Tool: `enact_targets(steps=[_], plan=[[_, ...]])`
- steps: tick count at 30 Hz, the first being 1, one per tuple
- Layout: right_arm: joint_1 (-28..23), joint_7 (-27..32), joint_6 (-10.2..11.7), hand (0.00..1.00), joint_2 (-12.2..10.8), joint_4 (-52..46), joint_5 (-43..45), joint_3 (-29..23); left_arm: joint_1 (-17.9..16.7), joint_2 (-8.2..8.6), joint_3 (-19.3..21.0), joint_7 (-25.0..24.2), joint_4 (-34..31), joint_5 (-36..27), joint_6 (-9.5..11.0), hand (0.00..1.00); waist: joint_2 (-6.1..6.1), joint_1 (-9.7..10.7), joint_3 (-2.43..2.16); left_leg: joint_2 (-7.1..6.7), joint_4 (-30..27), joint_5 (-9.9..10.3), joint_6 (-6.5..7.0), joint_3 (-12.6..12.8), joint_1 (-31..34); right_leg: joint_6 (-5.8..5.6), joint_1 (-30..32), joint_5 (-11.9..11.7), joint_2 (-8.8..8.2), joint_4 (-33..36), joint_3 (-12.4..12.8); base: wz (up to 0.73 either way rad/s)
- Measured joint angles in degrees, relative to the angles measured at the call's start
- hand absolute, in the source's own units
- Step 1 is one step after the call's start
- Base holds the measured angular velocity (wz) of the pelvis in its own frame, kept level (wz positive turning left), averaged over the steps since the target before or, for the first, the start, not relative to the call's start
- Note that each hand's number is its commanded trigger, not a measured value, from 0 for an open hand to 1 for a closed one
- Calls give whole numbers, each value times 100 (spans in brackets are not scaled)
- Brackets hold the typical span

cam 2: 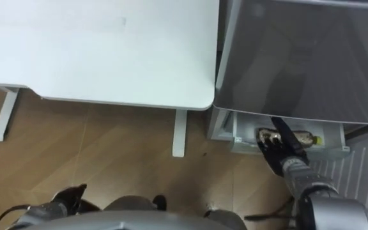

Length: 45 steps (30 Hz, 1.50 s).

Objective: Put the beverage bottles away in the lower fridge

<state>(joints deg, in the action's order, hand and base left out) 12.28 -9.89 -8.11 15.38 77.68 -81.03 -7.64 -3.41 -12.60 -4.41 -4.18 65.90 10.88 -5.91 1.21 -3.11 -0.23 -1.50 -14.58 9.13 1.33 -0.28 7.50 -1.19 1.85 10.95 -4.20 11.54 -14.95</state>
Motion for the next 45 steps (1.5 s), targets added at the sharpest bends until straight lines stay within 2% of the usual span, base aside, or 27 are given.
enact_targets(steps=[2, 6, 8, 12, 14, 19, 25, 31, 35, 38, 45], plan=[[-172, -43, 116, 0, -60, -8, 14, -48, -143, 5, 14, 108, -2, 3, -3, 0, 48, 78, 14, 4, 78, 3, -6, 13, -161, -1, -146, -7, 13, -73, 25, -7], [-514, -161, 114, 0, -100, -7, 394, -13, -219, 20, 172, 277, -94, 11, -1, 0, 99, 124, 38, 22, 123, 16, -21, 82, -244, -1, -221, -9, 27, -97, 73, -6], [-733, -142, 128, 0, -100, -61, 659, 174, -212, 20, 205, 387, -203, 11, 6, 0, 100, 115, 62, 40, 198, 17, -21, 183, -304, 0, -206, -15, 38, -100, 176, -22], [-997, -66, 181, 0, -109, -44, 1146, 441, -138, 24, 223, 402, -202, 9, 17, 0, 102, 142, 71, 59, 301, 33, -32, 282, -479, 2, -294, -16, 49, -99, 269, -19], [-1133, -12, 243, 0, -155, -27, 1608, 466, -101, 38, 249, 402, -202, 5, 103, 0, 107, 146, 80, 81, 342, 58, -52, 348, -595, 3, -342, -16, 77, -102, 374, -20], [-1324, 119, 246, 0, -230, 0, 2641, 699, -26, 55, 251, 367, -197, 7, 160, 0, 87, 197, 91, 109, 347, 104, -61, 429, -730, 7, -441, -13, 96, -101, 441, -9], [-1494, 359, 232, 0, -341, -8, 3557, 688, -205, 57, 446, 351, -198, 33, 170, 0, 56, 304, 84, 117, 321, 143, -53, 498, -824, 6, -510, -7, 108, -104, 548, -8], [-1706, 414, 212, 0, -467, 25, 4201, 785, -357, 109, 473, 356, -181, 271, 48, 0, 32, 332, 70, 113, 366, 146, -55, 482, -979, 4, -686, -7, 114, -190, 555, 0], [-1799, 503, 214, 0, -480, 20, 4243, 975, -492, 181, 465, 368, -177, 534, -69, 0, 16, 330, 50, 119, 382, 150, -61, 484, -1012, 5, -708, -3, 122, -191, 553, 0], [-1816, 499, 219, 0, -489, 21, 4276, 980, -569, 238, 466, 359, -171, 690, -195, 0, 44, 328, 59, 121, 374, 150, -62, 488, -1013, 7, -708, -1, 122, -196, 556, 0], [-1815, 510, 175, 0, -520, 38, 4328, 974, -699, 293, 470, 237, -168, 739, -445, 0, 26, 334, 46, 126, 340, 154, -66, 449, -986, 13, -706, 6, 125, -186, 559, 1]])
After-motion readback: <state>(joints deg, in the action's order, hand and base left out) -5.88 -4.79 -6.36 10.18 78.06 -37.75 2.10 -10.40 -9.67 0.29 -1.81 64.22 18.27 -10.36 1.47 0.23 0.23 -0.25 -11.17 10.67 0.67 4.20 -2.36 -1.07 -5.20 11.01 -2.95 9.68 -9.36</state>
